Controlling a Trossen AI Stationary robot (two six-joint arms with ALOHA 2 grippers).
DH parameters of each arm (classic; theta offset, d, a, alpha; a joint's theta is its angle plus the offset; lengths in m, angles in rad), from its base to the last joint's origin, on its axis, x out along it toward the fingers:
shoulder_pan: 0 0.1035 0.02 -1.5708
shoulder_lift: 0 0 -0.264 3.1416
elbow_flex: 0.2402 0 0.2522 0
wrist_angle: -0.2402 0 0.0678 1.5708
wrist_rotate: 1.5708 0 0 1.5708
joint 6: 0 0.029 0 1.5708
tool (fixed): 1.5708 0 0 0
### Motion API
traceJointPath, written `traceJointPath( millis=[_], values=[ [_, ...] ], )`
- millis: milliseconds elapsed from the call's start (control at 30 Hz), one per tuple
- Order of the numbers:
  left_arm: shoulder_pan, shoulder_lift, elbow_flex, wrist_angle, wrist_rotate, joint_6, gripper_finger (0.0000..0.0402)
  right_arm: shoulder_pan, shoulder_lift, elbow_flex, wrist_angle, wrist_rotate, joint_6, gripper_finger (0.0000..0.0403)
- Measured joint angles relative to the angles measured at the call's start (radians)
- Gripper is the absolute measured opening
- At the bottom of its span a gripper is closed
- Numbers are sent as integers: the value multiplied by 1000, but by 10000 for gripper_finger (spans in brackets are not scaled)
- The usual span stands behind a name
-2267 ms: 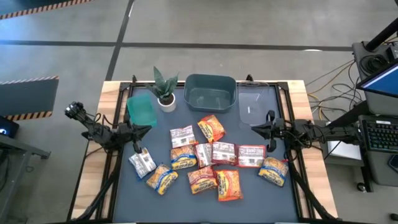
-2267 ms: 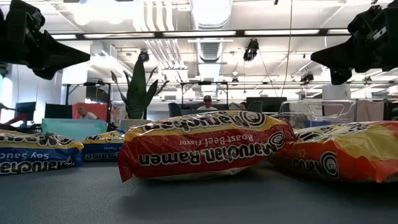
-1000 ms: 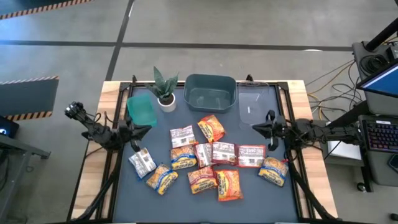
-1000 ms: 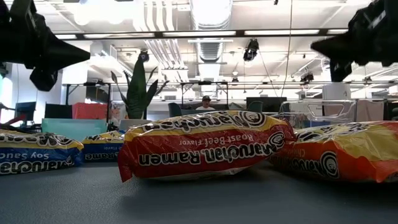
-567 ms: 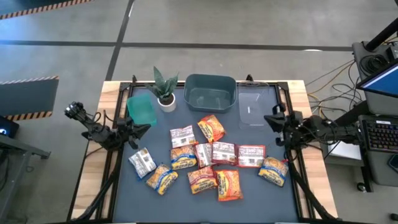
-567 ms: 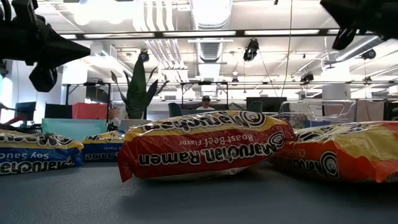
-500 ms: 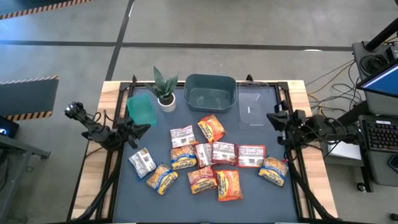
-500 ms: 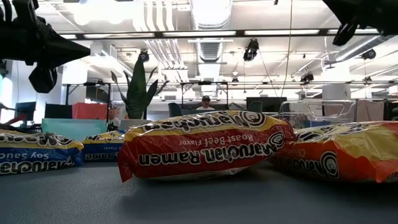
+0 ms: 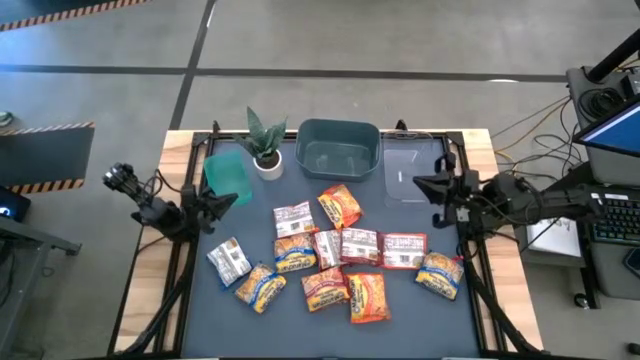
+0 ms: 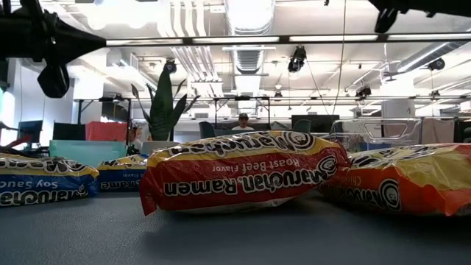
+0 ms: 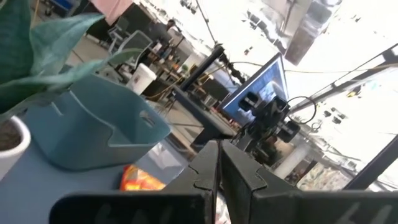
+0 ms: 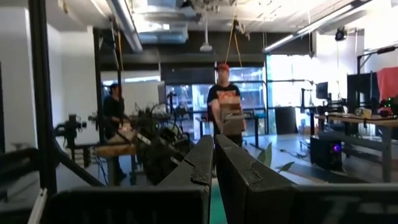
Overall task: Sort Maruchan noodles
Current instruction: Put the blue noodle pack into the green bin
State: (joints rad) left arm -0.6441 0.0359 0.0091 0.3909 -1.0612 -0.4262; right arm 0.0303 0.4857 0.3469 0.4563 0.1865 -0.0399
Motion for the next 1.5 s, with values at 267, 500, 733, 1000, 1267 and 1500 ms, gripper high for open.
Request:
traceJointPath(
  millis=[267, 500, 733, 1000, 1267, 1500],
  values=[
    [0, 149, 13, 123, 39, 10, 0, 0, 61, 82, -98, -1, -37, 9],
    [0, 367, 179, 105, 44, 75, 0, 0, 57, 70, -114, -2, -52, 9],
    [0, 599, 392, -75, 54, 52, 0, 0, 59, 72, -150, -2, -70, 9],
    [0, 881, 723, -514, 93, -35, 0, 2, 44, 102, -144, -11, -88, 9],
    [0, 1186, 978, -868, 230, -91, 0, 2, 45, 96, -145, -10, -107, 9],
    [0, 1409, 1088, -974, 279, -136, 1, 2, 44, 101, -144, -10, -135, 9]
  ],
)
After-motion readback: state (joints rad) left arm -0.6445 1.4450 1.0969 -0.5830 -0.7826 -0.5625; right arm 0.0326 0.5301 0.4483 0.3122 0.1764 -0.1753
